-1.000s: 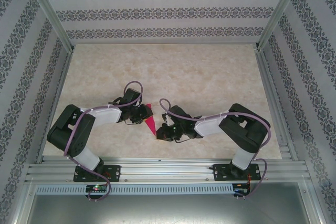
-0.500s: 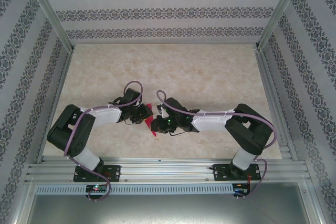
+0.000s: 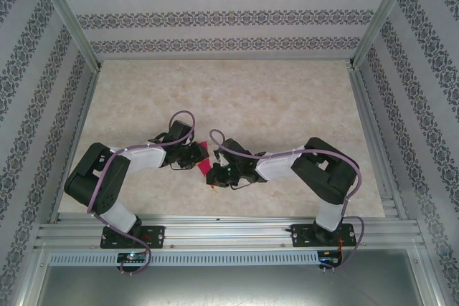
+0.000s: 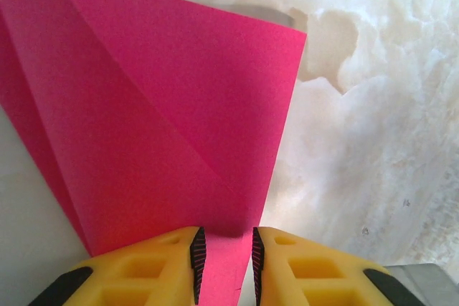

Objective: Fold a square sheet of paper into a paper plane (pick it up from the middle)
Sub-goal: Fold the wing for the fifth time at the center of the table.

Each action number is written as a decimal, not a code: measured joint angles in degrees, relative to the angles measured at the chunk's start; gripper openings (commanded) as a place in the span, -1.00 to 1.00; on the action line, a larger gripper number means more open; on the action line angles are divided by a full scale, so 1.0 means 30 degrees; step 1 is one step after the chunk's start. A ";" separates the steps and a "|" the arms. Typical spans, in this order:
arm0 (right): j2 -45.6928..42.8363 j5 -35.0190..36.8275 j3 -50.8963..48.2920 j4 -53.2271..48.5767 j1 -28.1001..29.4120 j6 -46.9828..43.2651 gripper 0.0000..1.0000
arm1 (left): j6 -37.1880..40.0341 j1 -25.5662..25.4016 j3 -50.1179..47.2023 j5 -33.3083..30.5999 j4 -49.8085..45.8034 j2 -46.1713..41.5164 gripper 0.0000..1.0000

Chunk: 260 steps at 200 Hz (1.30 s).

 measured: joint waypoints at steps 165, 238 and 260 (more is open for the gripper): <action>-0.1566 0.1574 -0.0175 0.2455 -0.0583 0.1887 -0.83 | -0.1479 -0.0007 -0.0510 0.0328 0.0750 -0.0197 -0.41; 0.0911 0.1428 -0.0124 0.3133 -0.0721 0.2812 -0.93 | -0.2535 -0.0022 -0.1144 0.0277 0.1311 -0.0670 -0.39; 0.1020 0.1180 0.0138 0.2506 -0.0721 0.1865 -0.98 | -0.2426 -0.0029 -0.1144 0.0284 0.1275 -0.0780 -0.28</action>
